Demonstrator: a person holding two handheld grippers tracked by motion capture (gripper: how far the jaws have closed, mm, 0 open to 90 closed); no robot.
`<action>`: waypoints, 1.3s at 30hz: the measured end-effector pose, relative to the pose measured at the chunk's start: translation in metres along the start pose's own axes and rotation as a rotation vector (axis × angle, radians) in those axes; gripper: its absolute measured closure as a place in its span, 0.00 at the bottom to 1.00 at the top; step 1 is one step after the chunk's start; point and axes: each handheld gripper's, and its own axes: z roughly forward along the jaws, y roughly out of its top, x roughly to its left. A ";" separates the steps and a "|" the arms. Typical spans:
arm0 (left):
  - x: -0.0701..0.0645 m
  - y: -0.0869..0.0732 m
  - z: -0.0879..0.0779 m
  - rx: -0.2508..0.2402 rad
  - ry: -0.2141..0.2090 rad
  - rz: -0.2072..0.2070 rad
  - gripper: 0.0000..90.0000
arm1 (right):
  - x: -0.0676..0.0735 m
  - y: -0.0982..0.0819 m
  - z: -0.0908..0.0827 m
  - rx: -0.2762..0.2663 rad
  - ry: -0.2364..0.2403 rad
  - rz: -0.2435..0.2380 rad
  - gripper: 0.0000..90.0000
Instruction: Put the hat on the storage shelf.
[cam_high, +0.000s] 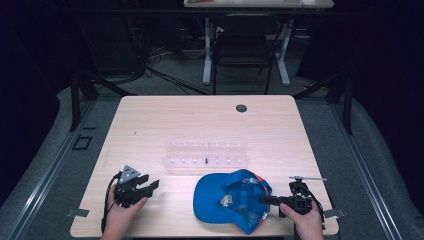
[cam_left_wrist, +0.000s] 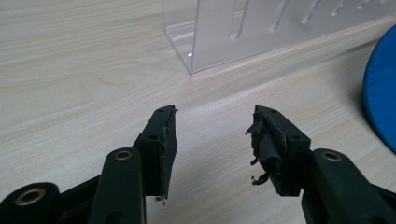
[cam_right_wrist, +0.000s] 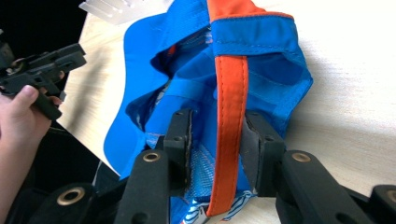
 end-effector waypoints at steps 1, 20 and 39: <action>0.000 0.000 0.000 0.000 0.000 0.000 0.56 | 0.000 0.000 -0.001 0.005 0.006 -0.007 0.73; 0.000 0.000 0.000 -0.001 0.014 0.008 0.56 | 0.007 0.000 -0.011 0.008 0.028 -0.026 0.85; 0.000 0.000 0.000 -0.001 0.010 0.007 0.56 | 0.039 0.031 -0.032 0.034 -0.078 -0.082 0.86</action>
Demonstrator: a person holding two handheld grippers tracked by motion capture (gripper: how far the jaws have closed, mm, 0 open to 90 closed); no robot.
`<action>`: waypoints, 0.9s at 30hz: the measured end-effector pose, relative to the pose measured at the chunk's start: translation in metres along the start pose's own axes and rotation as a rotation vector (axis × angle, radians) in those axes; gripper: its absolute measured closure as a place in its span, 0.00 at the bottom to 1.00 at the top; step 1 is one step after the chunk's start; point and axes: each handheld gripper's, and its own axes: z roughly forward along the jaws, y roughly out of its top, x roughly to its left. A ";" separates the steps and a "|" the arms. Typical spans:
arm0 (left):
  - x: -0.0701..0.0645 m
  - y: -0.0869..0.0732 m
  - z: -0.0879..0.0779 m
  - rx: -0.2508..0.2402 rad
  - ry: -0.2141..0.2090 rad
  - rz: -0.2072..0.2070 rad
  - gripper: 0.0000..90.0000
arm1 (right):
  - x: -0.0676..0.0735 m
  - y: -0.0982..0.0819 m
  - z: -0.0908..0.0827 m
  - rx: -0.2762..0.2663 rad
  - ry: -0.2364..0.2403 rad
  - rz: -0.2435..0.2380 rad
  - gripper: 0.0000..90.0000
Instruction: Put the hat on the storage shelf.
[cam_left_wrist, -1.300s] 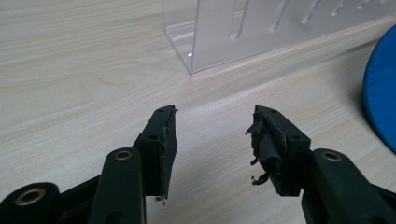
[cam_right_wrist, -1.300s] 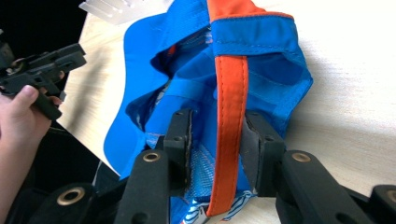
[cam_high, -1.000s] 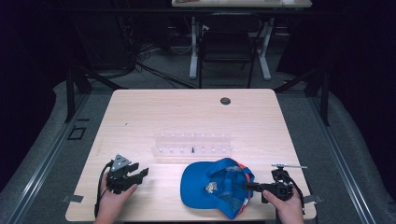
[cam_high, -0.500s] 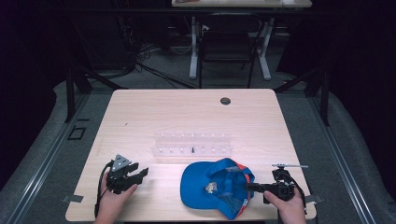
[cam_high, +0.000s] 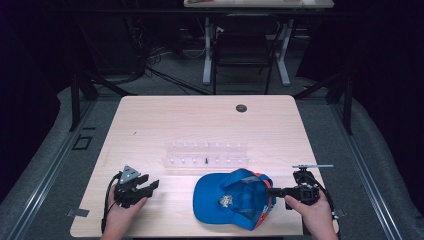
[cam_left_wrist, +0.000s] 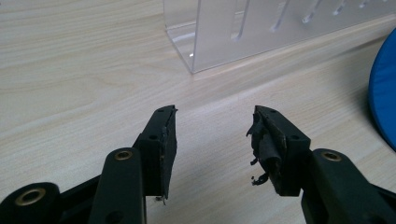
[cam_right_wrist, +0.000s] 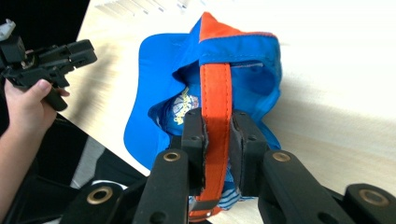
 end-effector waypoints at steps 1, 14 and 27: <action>0.000 0.000 0.000 0.000 0.000 -0.001 0.56 | 0.003 0.003 -0.003 0.009 -0.012 -0.018 0.86; 0.000 0.000 0.000 0.007 0.001 0.012 0.56 | 0.040 0.042 -0.024 0.082 -0.139 -0.111 0.85; 0.001 0.000 0.001 0.003 -0.002 0.000 0.56 | 0.066 0.069 -0.030 0.123 -0.185 -0.138 0.86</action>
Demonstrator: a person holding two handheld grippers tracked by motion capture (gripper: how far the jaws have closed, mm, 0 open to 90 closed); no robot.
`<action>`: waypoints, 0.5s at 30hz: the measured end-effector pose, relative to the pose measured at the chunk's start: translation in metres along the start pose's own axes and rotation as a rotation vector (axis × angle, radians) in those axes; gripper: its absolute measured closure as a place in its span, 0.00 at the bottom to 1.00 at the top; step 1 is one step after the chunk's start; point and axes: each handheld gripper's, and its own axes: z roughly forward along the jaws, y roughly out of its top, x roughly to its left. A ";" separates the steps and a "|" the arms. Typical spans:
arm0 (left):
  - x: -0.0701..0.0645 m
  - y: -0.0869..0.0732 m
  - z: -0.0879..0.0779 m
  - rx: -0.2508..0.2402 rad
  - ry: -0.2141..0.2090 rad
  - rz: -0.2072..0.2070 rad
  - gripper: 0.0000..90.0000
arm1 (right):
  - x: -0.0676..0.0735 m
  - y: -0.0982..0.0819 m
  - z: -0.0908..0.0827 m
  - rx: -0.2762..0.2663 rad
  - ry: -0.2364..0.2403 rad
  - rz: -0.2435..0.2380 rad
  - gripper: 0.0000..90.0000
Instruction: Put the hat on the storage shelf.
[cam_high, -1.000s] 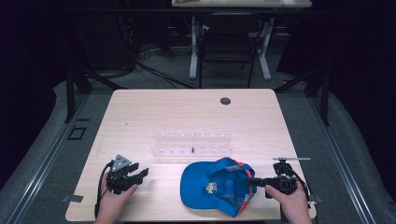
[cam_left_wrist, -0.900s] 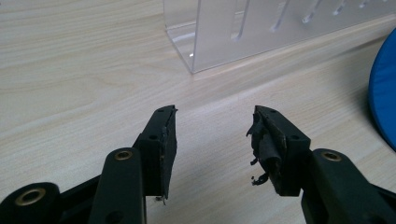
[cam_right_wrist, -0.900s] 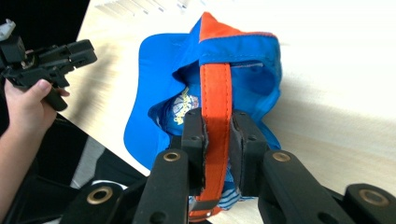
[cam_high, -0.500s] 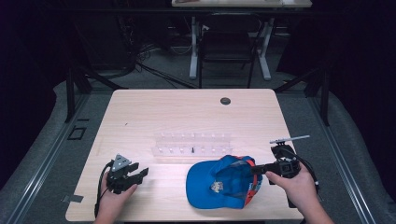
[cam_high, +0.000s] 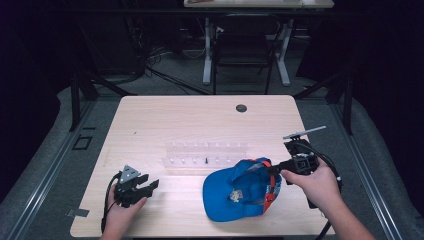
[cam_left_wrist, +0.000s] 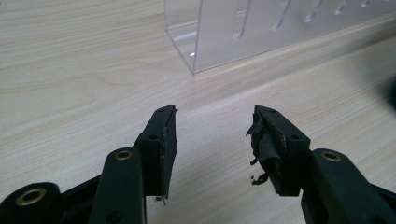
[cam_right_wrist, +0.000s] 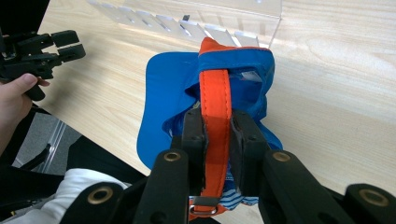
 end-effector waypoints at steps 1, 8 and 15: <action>0.000 0.000 0.000 0.001 0.000 0.000 0.56 | 0.001 0.002 -0.001 0.006 -0.005 -0.004 0.86; 0.000 0.000 0.000 0.001 -0.001 0.003 0.56 | 0.009 0.013 -0.008 0.024 -0.042 -0.019 0.86; 0.000 0.000 0.000 -0.001 -0.006 -0.003 0.57 | 0.021 0.031 -0.023 0.037 -0.088 -0.051 0.86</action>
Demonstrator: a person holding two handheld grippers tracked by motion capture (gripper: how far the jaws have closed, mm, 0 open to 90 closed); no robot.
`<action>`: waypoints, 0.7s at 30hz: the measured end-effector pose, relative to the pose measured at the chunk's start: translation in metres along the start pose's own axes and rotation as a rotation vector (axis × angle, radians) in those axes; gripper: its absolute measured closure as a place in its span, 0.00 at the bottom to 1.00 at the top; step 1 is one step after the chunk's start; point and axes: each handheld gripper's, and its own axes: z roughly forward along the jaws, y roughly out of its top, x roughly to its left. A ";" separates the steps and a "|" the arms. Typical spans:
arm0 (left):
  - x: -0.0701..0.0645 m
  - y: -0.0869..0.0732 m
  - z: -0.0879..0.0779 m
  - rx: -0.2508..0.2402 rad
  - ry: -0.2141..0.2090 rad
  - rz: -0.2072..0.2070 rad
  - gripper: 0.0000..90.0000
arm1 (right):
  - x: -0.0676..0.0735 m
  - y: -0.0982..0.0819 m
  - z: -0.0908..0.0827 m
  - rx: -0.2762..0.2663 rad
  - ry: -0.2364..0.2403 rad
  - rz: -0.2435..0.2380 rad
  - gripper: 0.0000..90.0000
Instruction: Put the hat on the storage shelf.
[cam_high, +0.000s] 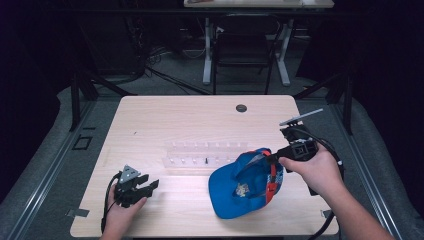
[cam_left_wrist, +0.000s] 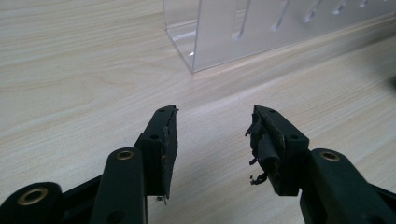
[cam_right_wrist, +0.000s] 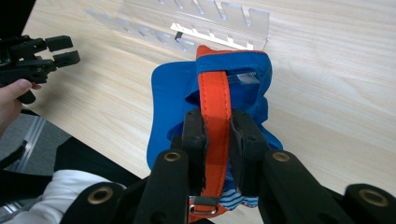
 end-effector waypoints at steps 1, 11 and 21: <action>0.000 0.000 0.000 0.000 0.000 0.000 0.57 | 0.000 0.000 0.000 0.000 0.000 0.000 0.86; 0.001 0.000 -0.001 0.006 0.000 0.004 0.56 | 0.011 0.024 -0.024 0.012 -0.006 -0.006 0.86; 0.001 0.000 0.000 0.006 -0.001 0.004 0.56 | 0.013 0.034 -0.037 0.032 0.005 0.023 0.86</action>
